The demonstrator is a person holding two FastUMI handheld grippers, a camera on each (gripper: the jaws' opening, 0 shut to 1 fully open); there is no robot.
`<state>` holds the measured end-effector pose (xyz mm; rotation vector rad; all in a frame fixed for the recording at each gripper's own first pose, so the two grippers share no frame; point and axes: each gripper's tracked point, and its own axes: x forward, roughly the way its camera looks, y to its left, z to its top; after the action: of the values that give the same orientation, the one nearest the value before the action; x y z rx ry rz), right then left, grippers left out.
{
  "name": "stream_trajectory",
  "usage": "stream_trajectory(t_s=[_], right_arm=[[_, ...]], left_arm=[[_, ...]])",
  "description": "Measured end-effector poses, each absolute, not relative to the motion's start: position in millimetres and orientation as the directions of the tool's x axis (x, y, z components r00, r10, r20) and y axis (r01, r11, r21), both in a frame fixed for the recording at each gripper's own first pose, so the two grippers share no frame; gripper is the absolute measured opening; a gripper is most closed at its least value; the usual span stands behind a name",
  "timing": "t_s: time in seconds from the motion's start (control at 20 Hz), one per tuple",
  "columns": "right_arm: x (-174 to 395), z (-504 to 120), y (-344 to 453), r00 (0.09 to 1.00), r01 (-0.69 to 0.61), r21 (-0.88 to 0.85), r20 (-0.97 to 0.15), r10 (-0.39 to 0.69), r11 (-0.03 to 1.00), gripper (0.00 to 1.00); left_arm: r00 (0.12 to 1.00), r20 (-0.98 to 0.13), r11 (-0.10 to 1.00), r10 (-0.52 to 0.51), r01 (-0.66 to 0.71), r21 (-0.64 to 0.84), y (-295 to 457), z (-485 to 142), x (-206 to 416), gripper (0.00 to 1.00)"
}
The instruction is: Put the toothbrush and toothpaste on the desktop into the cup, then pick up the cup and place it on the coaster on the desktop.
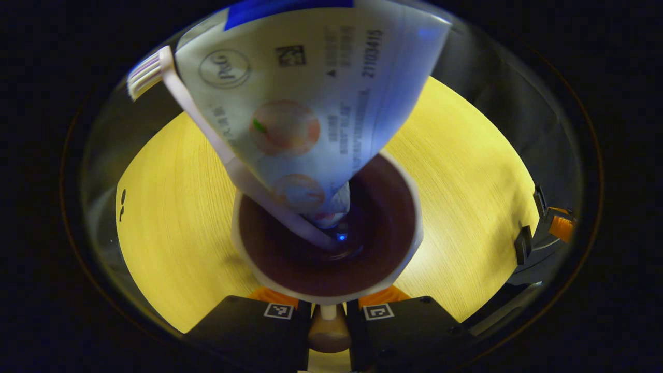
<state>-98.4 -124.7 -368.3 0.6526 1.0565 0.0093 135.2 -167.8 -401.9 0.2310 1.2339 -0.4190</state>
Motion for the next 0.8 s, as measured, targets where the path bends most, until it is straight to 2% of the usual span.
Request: stream_trajectory(t_s=[0.2,0.25,0.35,0.4,0.45,0.5,0.55,0.6,0.65,0.8], right_arm=[[-99,-371,-129,0.508,0.297,0.506,-0.802,0.315,0.810,0.59],[-99,-371,-129,0.508,0.297,0.507,-0.801,0.315,0.809,0.59],[-97,-372,-130,0.508,0.296,0.510,-0.800,0.319,0.808,0.59],[-95,-372,-129,0.509,0.294,0.512,-0.799,0.321,0.807,0.59],[-94,-371,-128,0.509,0.292,0.514,-0.797,0.324,0.807,0.59],[-93,-371,-127,0.510,0.288,0.515,-0.796,0.326,0.807,0.59],[-92,-371,-125,0.509,0.284,0.516,-0.796,0.329,0.808,0.59],[-92,-371,-124,0.507,0.281,0.517,-0.795,0.333,0.809,0.59],[-91,-372,-122,0.506,0.278,0.517,-0.795,0.334,0.810,0.59],[-90,-371,-115,0.502,0.267,0.519,-0.794,0.343,0.812,0.59]], left_arm=[[0.268,-0.946,0.906,-0.183,0.419,-0.057,-169,-408,137,0.39],[0.258,-0.949,0.907,-0.180,0.418,-0.058,-168,-408,136,0.34],[0.256,-0.951,0.909,-0.173,0.414,-0.053,-165,-408,134,0.35],[0.257,-0.953,0.912,-0.162,0.407,-0.046,-162,-409,135,0.43],[0.264,-0.952,0.917,-0.152,0.397,-0.036,-160,-408,137,0.45],[0.270,-0.951,0.921,-0.148,0.387,-0.033,-158,-407,136,0.53],[0.272,-0.951,0.926,-0.146,0.377,-0.034,-158,-406,135,0.69],[0.274,-0.951,0.929,-0.142,0.369,-0.032,-156,-406,134,0.72],[0.271,-0.952,0.931,-0.139,0.364,-0.032,-153,-404,133,0.96],[0.289,-0.948,0.939,-0.135,0.343,-0.030,-149,-397,130,1.00]])
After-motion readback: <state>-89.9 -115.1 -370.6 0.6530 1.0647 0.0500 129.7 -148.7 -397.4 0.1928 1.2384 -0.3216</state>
